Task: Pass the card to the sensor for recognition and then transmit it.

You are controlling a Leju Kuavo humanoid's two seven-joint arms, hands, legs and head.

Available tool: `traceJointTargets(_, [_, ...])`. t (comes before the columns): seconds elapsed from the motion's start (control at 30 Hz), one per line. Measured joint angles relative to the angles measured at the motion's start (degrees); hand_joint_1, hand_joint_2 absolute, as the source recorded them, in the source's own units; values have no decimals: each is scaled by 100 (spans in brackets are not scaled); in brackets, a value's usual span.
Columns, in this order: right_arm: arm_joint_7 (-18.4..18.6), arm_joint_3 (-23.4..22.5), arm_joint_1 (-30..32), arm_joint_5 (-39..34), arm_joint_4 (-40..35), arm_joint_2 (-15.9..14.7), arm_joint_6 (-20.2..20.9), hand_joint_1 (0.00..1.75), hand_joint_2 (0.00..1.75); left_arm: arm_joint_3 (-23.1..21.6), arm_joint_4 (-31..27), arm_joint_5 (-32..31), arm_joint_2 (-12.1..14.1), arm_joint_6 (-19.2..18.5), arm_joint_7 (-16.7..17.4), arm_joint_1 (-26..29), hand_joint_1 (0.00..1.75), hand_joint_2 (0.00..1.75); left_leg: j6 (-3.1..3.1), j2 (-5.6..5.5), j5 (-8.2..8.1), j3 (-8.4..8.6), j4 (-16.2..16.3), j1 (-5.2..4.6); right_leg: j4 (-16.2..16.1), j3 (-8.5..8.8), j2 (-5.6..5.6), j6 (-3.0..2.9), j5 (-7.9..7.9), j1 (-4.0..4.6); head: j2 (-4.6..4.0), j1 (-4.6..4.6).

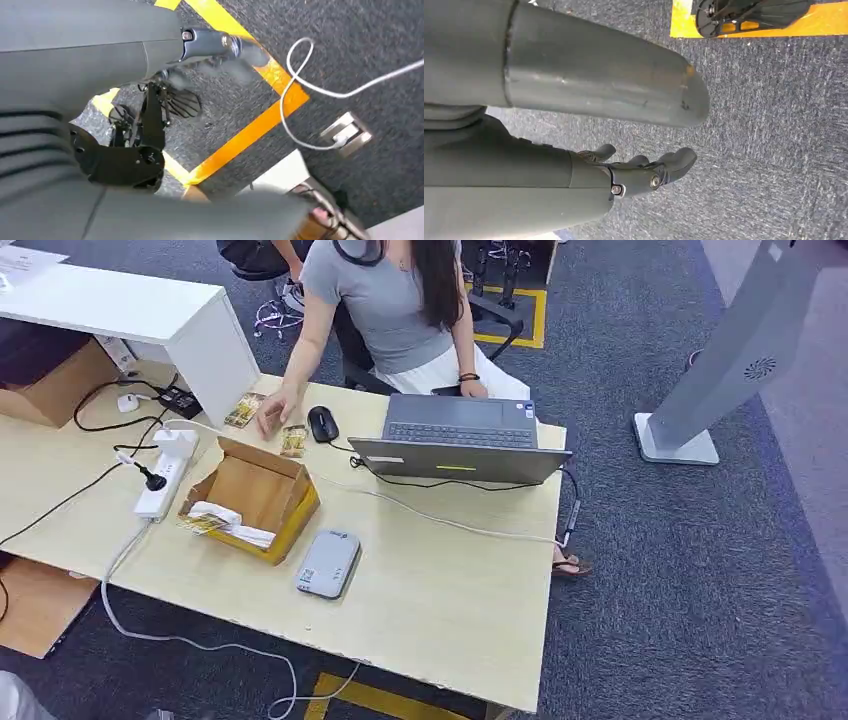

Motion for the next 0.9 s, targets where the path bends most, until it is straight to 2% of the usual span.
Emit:
traceJointTargets(0.03, [7, 110, 15, -130, -11, -13, 22, 175, 0, -115, 35, 4, 38, 2, 2, 19, 175, 0, 0, 0, 0, 0, 0, 0, 0, 0, 0, 0, 0, 0, 0, 0])
traceJointTargets(0.7, [264, 2439, 299, -2961, -345, -365, 380, 175, 0, -2614, 763, 146, 691, 90, 48, 279, 175, 0, 1, 0, -1, -1, 0, 0, 0, 0, 0, 0, 0, 0, 0, 2])
traceJointTargets(0.73, [278, 2523, 314, -3061, -361, -378, 398, 175, 0, -2703, 789, 149, 715, 92, 50, 290, 152, 0, 1, 0, -1, -1, 0, 0, 0, 0, 0, 0, 0, 0, 0, 0])
traceJointTargets(0.77, [299, 2655, 328, -3223, -382, -393, 417, 175, 0, -2843, 828, 157, 750, 94, 53, 306, 0, 0, 1, 0, -1, -1, 0, 0, 0, 0, 0, 0, 0, 0, 0, 0])
traceJointTargets(0.8, [306, 2762, 346, -3356, -400, -411, 437, 175, 0, -2963, 864, 164, 785, 96, 55, 321, 0, 0, 1, 0, -1, -1, 0, 0, 0, 0, 0, 0, 0, 0, 0, 0])
traceJointTargets(0.83, [315, 2891, 360, -3511, -422, -429, 461, 145, 0, -3103, 908, 168, 825, 96, 55, 333, 0, 0, 1, 0, -1, -1, 0, 0, 0, 0, 0, 0, 0, 0, 0, 2])
traceJointTargets(0.87, [317, 3036, 375, -3676, -439, -448, 474, 24, 0, -3261, 947, 177, 861, 99, 55, 352, 0, 0, 1, 0, -1, -1, 0, 0, 0, 0, 0, 0, 0, 0, 0, 0])
traceJointTargets(0.9, [337, 3122, 386, -3772, -450, -455, 483, 0, 0, -3350, 969, 179, 888, 99, 55, 363, 0, 0, 1, 0, -1, -1, 0, 0, 0, 0, 0, 0, 0, 0, 0, 2])
